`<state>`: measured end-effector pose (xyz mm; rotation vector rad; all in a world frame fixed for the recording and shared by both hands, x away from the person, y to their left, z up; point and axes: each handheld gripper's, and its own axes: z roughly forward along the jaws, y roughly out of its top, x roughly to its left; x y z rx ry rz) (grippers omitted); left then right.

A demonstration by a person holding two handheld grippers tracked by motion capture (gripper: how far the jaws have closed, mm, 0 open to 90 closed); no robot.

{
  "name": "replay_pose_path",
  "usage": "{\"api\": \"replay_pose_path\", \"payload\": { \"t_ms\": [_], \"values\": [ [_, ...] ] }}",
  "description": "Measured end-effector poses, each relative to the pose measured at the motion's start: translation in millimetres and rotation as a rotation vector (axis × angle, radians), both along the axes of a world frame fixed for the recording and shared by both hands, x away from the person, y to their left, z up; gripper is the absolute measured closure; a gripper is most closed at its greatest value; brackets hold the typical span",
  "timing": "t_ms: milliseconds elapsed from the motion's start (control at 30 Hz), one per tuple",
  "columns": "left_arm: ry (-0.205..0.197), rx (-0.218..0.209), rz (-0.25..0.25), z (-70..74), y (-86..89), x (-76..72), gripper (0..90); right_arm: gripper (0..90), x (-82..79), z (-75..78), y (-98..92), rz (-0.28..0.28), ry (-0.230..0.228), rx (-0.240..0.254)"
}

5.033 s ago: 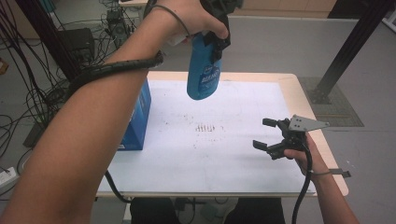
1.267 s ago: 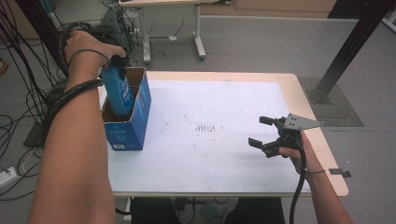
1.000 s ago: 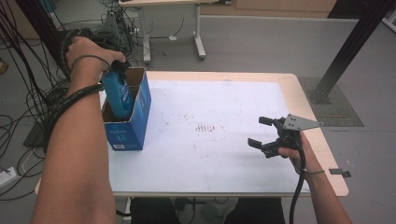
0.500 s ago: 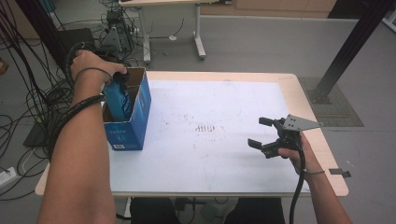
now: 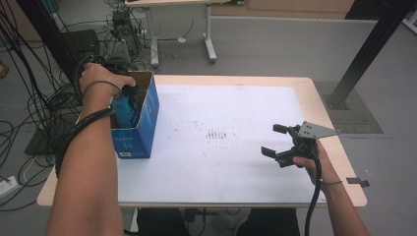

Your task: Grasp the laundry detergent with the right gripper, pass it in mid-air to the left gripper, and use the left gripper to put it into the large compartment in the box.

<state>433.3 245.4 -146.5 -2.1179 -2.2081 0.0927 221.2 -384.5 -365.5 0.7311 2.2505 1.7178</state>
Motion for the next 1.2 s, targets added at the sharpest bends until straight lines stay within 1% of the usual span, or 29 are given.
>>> {"api": "replay_pose_path", "payload": {
  "t_ms": [67, 100, 167, 400, 500, 667, 833, 900, 1067, 1200],
  "values": [
    [-0.005, 0.0, 0.003, -1.8, -0.2, -1.0, 37.9, 2.6, 0.3, -0.6, -0.2, 0.002, 0.002, 0.004],
    [0.005, -0.005, 0.004, -5.7, 0.4, -0.2, 38.0, 2.7, 0.3, -0.6, 0.0, 0.001, 0.002, 0.004],
    [0.01, -0.009, 0.006, -10.5, 1.2, 0.1, 37.9, 2.7, 0.7, -0.9, 0.4, 0.003, 0.006, 0.006],
    [0.02, -0.003, -0.001, -18.1, -0.6, 1.6, 37.9, 2.6, 1.3, -2.2, 1.5, 0.006, 0.007, 0.005],
    [0.022, -0.009, -0.001, -23.9, 0.4, 1.6, 37.9, 2.6, 1.1, -3.7, 1.2, 0.003, 0.013, 0.008],
    [0.032, -0.007, -0.002, -33.0, 0.2, 2.2, 37.9, 2.6, 0.6, -3.5, 0.2, -0.001, 0.017, 0.004],
    [0.033, -0.013, -0.003, -38.8, 2.0, 1.2, 37.9, 2.7, 0.8, -3.0, -0.4, -0.002, 0.017, 0.001],
    [0.041, -0.012, -0.004, -41.6, 2.2, 1.8, 37.9, 2.7, 0.9, -3.1, -0.2, -0.002, 0.018, 0.001],
    [0.043, -0.005, -0.008, -47.2, 0.9, 0.4, 37.9, 2.8, 1.1, -3.5, 0.8, -0.002, 0.019, 0.002],
    [0.045, -0.016, -0.005, -50.5, 3.6, -0.3, 37.9, 2.9, 0.9, -3.2, 1.3, -0.003, 0.022, -0.001]
  ]
}}
